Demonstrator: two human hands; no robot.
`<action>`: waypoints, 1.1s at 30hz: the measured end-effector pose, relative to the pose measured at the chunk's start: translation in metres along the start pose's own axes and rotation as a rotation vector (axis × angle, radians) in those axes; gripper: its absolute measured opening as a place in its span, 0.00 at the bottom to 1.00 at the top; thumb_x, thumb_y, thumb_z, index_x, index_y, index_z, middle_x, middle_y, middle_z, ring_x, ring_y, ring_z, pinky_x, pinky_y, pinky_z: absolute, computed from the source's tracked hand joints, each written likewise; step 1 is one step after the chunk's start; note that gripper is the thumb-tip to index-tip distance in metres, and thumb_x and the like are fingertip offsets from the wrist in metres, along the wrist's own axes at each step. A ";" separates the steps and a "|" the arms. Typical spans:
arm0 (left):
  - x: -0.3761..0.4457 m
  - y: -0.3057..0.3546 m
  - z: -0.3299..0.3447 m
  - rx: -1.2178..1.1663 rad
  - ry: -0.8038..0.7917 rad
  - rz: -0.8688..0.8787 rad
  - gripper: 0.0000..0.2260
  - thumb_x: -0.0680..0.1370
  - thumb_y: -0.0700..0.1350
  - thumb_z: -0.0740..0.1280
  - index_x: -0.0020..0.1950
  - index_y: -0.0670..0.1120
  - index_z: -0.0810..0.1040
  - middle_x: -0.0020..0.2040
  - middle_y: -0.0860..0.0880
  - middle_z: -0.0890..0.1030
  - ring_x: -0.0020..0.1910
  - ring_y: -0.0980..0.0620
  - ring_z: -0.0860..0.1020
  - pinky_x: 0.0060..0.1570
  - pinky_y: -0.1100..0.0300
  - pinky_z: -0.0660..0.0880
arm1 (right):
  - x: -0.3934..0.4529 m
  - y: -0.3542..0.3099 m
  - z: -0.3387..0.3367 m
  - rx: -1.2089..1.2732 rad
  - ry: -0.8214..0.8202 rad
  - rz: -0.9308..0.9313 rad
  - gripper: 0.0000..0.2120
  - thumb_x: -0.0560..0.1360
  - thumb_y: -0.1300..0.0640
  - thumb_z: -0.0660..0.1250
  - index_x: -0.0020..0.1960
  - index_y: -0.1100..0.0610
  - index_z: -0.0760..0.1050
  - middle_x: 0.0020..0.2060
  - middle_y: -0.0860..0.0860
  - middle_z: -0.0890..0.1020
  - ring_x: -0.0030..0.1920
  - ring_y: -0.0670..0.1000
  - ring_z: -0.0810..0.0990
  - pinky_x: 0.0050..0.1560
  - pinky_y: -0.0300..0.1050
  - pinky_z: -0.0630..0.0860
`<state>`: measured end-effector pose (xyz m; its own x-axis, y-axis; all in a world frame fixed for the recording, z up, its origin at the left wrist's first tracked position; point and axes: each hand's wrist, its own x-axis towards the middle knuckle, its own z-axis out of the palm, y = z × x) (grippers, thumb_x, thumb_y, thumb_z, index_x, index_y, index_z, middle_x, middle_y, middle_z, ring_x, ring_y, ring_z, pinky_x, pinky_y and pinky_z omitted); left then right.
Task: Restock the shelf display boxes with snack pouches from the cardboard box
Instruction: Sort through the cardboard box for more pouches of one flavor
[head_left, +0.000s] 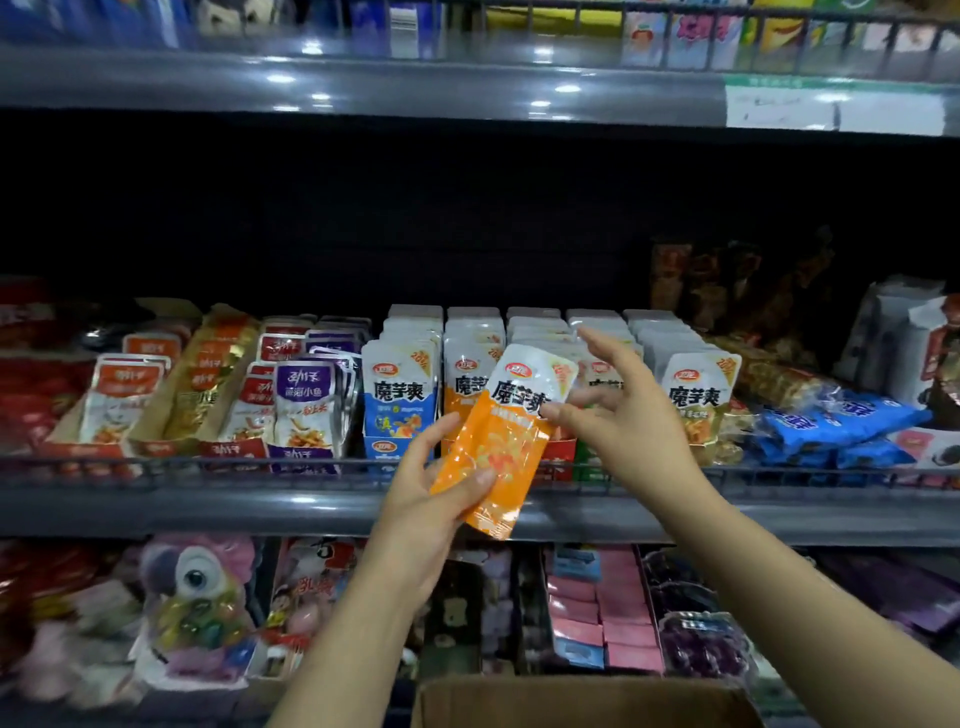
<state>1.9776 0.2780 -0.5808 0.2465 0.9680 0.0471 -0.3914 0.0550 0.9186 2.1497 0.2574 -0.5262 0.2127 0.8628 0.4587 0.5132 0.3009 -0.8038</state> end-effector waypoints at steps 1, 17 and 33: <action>0.002 -0.001 0.000 0.092 0.032 0.057 0.22 0.69 0.38 0.72 0.58 0.58 0.74 0.51 0.49 0.83 0.47 0.52 0.83 0.41 0.59 0.79 | 0.006 -0.004 0.003 0.055 -0.013 0.044 0.33 0.70 0.58 0.74 0.70 0.45 0.63 0.55 0.38 0.73 0.40 0.35 0.80 0.40 0.30 0.77; 0.045 -0.047 -0.021 1.553 0.104 0.426 0.28 0.82 0.56 0.49 0.78 0.52 0.40 0.73 0.57 0.32 0.71 0.59 0.32 0.73 0.51 0.37 | 0.104 -0.001 0.068 -0.746 -0.058 -0.231 0.20 0.72 0.54 0.72 0.62 0.52 0.74 0.53 0.52 0.80 0.54 0.54 0.76 0.48 0.44 0.71; 0.005 -0.058 -0.019 1.321 0.118 0.450 0.24 0.82 0.55 0.51 0.77 0.55 0.50 0.75 0.60 0.45 0.73 0.63 0.40 0.70 0.60 0.35 | 0.050 0.008 0.027 -0.630 0.060 -0.388 0.16 0.74 0.46 0.68 0.60 0.51 0.79 0.52 0.49 0.83 0.58 0.54 0.74 0.59 0.47 0.63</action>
<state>1.9844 0.2839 -0.6416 0.2236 0.8589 0.4607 0.7139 -0.4661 0.5225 2.1420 0.3141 -0.5200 -0.0450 0.7132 0.6996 0.9367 0.2735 -0.2185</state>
